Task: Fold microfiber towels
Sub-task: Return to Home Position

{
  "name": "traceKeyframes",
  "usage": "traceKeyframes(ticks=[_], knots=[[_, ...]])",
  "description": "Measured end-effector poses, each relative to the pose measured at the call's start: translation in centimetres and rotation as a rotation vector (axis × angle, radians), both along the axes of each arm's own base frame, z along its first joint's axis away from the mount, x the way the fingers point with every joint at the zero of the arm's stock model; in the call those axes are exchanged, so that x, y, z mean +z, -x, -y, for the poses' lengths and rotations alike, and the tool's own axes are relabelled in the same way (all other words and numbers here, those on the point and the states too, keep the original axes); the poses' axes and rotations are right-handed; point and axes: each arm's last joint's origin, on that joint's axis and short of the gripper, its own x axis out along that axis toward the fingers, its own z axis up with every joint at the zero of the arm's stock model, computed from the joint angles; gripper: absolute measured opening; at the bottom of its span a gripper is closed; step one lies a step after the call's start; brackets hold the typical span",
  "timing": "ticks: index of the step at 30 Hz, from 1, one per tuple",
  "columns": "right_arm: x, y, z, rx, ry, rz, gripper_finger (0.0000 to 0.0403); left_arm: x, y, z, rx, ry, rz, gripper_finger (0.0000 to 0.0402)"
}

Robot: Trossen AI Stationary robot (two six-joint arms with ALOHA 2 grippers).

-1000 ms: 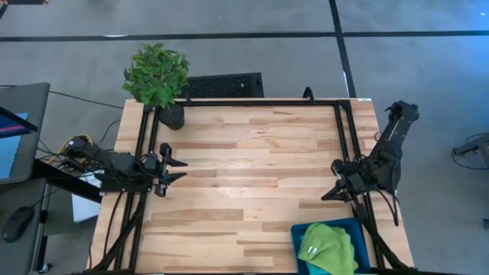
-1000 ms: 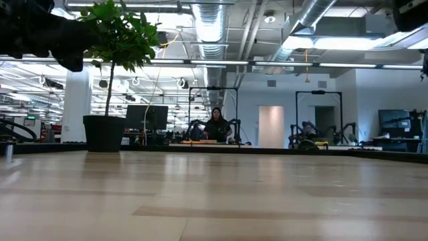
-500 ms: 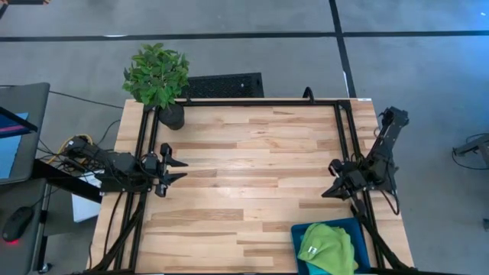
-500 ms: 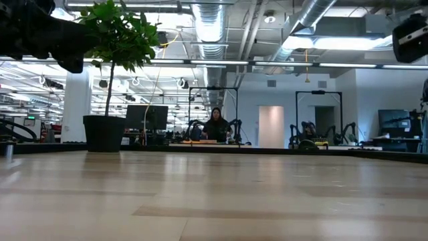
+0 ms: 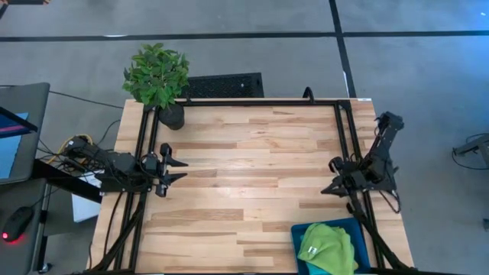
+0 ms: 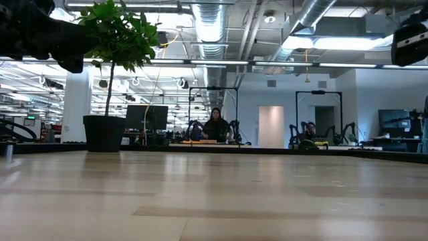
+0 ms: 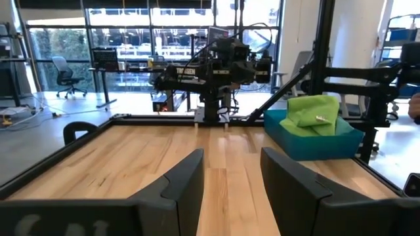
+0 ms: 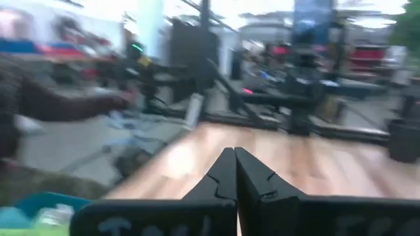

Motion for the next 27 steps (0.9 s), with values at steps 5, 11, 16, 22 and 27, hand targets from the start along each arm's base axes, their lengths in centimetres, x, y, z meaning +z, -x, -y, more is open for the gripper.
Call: traceKeyframes(ticks=[5,11,16,22,27], knots=[[-0.2,-0.4,0.7,-0.206,0.027,-0.021,0.0011,0.0,0.0,0.0,0.003,-0.012,-0.001,0.0142],[-0.4,-0.8,1.8,-0.481,0.007,-0.048,0.0027,0.0,0.0,0.0,0.022,-0.093,-0.004,0.0142],[-0.5,-1.1,2.4,-0.574,-0.071,-0.058,0.0034,0.0,0.0,-0.1,0.029,-0.13,-0.007,0.0142],[-0.5,-1.4,2.9,-0.637,-0.102,-0.057,0.0035,-0.1,0.0,-0.3,0.107,-0.213,-0.02,0.0142],[-0.5,-1.6,3.3,-0.681,-0.165,-0.055,0.0035,-0.1,0.1,-0.7,0.258,-0.19,-0.039,0.0142]])
